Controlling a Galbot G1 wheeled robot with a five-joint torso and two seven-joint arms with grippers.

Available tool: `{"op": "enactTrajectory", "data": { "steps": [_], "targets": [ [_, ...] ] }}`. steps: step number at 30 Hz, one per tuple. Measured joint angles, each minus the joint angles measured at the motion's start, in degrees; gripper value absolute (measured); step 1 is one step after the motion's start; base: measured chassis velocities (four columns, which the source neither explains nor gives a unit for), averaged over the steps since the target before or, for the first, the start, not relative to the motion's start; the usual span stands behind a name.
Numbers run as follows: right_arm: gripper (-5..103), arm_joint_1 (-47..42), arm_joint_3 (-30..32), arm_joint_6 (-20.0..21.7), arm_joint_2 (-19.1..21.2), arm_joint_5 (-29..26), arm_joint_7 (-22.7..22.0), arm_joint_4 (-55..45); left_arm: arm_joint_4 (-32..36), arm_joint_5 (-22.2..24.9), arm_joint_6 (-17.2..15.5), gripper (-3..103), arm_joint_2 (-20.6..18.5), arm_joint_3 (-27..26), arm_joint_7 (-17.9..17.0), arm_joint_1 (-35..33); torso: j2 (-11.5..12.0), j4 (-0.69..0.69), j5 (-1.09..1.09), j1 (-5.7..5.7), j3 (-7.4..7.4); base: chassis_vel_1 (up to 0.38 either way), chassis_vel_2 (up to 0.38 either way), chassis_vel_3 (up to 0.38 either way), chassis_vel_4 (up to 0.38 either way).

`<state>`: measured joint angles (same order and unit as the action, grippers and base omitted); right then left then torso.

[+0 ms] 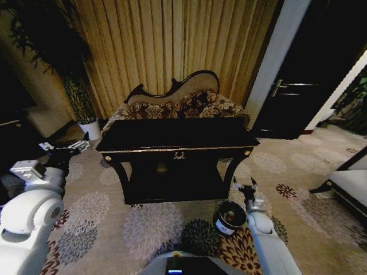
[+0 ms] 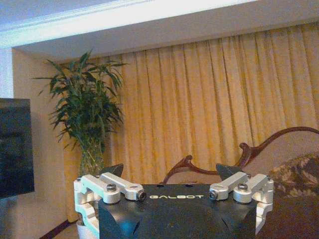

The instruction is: Move to the front of the table and place the trash on the table into the trash bin.

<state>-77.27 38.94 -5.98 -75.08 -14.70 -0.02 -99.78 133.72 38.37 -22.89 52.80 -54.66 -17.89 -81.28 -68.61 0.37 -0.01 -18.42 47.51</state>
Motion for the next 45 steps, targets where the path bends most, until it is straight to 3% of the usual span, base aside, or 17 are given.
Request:
{"op": "enactTrajectory", "data": {
  "steps": [5, 14, 31, 45],
  "targets": [
    [100, -5.7, -5.5, 6.5, -0.4, -1.0, 0.0, -17.1, 0.0, -1.6, 1.0, 100, 1.3, 2.0, 0.0, 0.1, 0.0, 0.01, 0.01, 0.00, 0.00, 0.000, 0.000, 0.000, 0.000],
    [100, -8.6, -8.1, 11.5, 1.0, 1.4, 0.0, -25.6, 0.0, -2.7, 2.1, 100, 3.7, 3.5, 1.0, -0.3, 0.0, 0.00, 0.01, 0.00, 0.00, 0.000, 0.000, 0.000, 0.000],
    [100, -9.2, -4.8, 10.4, 1.2, 1.3, 0.0, -24.0, -2.2, -4.0, 2.5, 100, 2.1, 4.1, 1.7, 1.2, 0.0, 0.01, 0.01, -0.01, 0.01, 0.013, -0.013, -0.011, 0.012],
    [100, -9.1, -4.2, 8.9, 1.2, 1.4, 0.0, -23.0, -2.2, -4.2, 2.5, 100, 1.8, 4.3, 1.7, 1.3, 0.0, 0.00, 0.00, 0.03, -0.01, 0.175, -0.166, -0.183, 0.179]
  ]
}}
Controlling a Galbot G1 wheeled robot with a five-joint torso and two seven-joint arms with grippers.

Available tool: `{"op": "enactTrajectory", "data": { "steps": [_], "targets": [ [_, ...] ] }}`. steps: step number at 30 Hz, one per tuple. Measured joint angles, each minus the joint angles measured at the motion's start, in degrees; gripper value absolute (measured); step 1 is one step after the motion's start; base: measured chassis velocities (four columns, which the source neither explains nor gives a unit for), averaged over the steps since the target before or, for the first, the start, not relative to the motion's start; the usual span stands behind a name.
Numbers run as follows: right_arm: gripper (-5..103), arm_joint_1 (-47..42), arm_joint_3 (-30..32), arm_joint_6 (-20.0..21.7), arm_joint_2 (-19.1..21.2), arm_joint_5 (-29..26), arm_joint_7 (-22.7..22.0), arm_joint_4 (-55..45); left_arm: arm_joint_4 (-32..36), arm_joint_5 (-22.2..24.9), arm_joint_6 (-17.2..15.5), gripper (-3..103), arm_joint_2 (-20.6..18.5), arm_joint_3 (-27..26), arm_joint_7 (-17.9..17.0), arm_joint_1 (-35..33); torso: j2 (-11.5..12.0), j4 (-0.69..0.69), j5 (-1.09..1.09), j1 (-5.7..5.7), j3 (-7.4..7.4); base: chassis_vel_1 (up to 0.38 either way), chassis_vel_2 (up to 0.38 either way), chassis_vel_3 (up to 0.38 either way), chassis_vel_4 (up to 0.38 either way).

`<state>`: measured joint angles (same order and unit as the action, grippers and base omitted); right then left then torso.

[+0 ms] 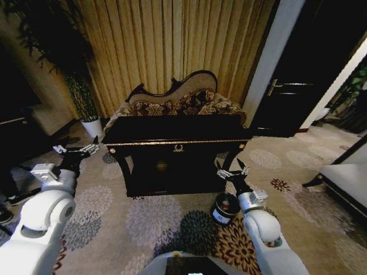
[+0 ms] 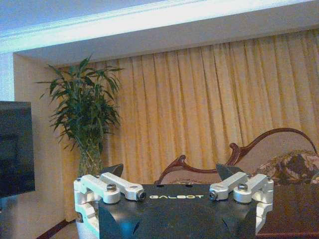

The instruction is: Move to the front of the table and place the trash on the table into the trash bin.

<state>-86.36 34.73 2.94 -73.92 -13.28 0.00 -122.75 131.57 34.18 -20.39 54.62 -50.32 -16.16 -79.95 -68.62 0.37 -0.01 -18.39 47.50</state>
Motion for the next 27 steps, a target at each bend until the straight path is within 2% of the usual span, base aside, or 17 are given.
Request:
{"op": "enactTrajectory", "data": {
  "steps": [12, 27],
  "targets": [
    [100, 0.2, 0.7, -0.1, 0.4, -0.3, 0.0, 0.8, 0.8, -0.1, -0.2, 100, 0.3, -0.2, 0.0, -0.4, 0.0, 0.00, 0.00, -0.04, 0.01, 0.164, -0.165, -0.158, 0.162],
    [100, 0.9, 0.9, -0.2, 1.0, -1.2, 0.0, 1.0, 1.5, -1.3, -0.4, 100, 1.1, 0.4, -0.2, -0.7, 0.0, 0.00, 0.00, -0.03, 0.01, 0.230, -0.227, -0.235, 0.226]
  ]
}}
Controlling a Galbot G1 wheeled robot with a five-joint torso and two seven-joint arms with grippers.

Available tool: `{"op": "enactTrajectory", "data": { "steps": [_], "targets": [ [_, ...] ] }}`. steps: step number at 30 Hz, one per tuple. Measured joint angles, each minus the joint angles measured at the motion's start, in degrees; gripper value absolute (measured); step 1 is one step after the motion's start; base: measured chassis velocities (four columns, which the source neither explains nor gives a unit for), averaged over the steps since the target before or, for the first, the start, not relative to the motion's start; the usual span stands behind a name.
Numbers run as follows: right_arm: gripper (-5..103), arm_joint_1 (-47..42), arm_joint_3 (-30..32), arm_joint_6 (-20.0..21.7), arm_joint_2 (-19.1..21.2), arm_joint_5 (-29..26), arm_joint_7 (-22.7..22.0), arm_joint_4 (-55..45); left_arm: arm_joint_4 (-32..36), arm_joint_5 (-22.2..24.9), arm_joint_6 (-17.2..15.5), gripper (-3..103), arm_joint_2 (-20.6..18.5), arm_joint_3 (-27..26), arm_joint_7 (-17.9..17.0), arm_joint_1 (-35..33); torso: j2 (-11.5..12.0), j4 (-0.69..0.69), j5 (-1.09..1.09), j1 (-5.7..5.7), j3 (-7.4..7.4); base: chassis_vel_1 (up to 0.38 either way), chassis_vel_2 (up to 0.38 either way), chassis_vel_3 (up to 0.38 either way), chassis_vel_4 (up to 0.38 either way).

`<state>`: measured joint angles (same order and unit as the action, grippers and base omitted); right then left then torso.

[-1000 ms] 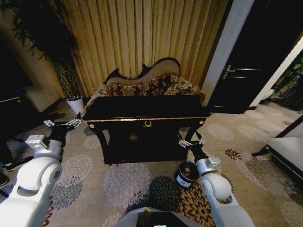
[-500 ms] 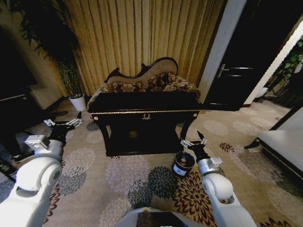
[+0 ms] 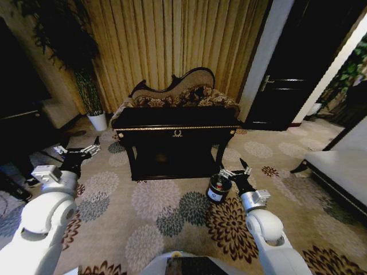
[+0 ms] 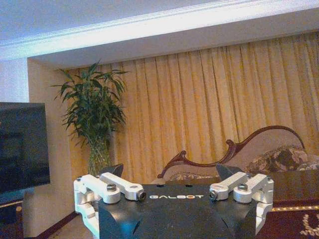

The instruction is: Move to the front of the table and place the trash on the table into the trash bin.

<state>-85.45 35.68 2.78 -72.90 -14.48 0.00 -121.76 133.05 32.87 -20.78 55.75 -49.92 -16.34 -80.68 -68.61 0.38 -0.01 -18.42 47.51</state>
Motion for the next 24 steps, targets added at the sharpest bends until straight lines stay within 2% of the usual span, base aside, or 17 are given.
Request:
{"op": "enactTrajectory", "data": {
  "steps": [17, 24],
  "targets": [
    [100, 1.4, 0.6, 0.1, 0.7, -0.4, 0.0, 1.1, 0.5, -0.7, -0.1, 100, 1.1, -0.4, -0.1, -1.0, 0.0, 0.00, 0.02, 0.01, 0.01, 0.233, -0.227, -0.222, 0.228],
    [100, 2.2, 0.3, -0.5, 0.5, -0.4, 0.0, 1.9, 0.1, -1.5, 0.1, 100, 2.6, -0.1, 0.0, -1.3, 0.0, -0.01, 0.00, 0.03, -0.01, 0.159, -0.135, -0.153, 0.120]
  ]
}}
